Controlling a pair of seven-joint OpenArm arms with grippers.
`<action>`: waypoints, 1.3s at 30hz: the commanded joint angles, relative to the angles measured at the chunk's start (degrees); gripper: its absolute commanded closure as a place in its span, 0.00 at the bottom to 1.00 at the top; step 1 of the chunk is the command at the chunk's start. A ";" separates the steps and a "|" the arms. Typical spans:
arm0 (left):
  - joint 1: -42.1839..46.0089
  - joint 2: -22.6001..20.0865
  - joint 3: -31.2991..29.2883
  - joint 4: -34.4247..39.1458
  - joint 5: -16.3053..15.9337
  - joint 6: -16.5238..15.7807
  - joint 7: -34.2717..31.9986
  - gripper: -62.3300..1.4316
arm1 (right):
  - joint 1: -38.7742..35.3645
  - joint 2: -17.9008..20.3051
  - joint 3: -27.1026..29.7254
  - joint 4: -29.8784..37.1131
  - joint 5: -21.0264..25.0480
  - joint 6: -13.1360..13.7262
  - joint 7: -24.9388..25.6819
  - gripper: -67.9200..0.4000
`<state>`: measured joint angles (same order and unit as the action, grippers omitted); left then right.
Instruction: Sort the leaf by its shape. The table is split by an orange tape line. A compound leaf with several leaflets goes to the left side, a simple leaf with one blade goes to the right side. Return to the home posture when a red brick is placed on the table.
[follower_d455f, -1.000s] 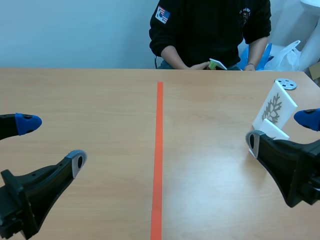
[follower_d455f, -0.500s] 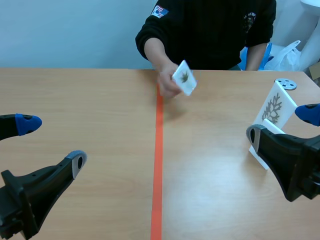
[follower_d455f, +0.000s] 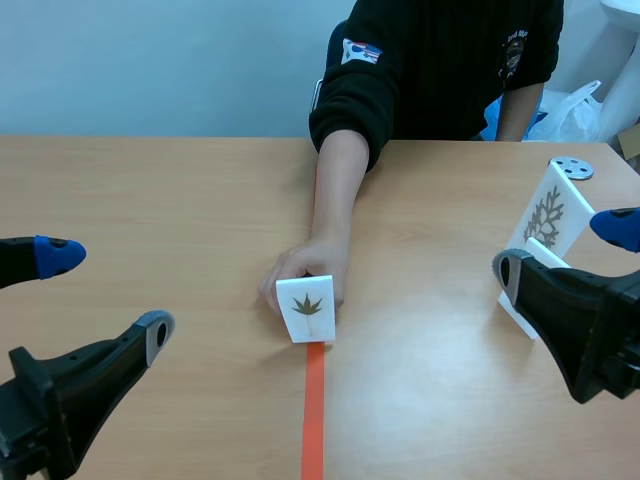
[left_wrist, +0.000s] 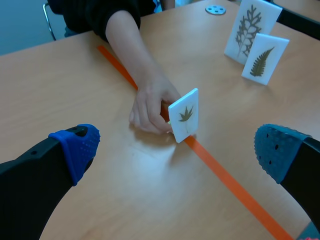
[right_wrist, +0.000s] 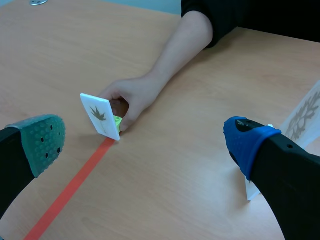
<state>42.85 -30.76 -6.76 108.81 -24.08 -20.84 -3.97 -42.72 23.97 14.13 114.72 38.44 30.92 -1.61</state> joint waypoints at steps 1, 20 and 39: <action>-0.17 0.42 -0.11 0.85 -0.35 -0.42 -0.50 0.00 | 0.66 0.17 0.11 0.57 0.81 -0.02 0.85 0.00; -15.91 0.44 9.55 -11.23 2.91 -7.26 -0.35 0.00 | 0.66 0.17 0.11 0.57 -0.11 -1.36 0.87 0.00; -47.65 9.81 35.04 -46.45 16.57 -7.65 -13.97 0.00 | 0.68 0.13 0.11 0.57 -3.37 -4.59 0.90 0.00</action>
<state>-4.08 -21.23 28.67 61.01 -6.94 -28.38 -16.62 -42.72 23.97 14.13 114.72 34.50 26.57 -1.61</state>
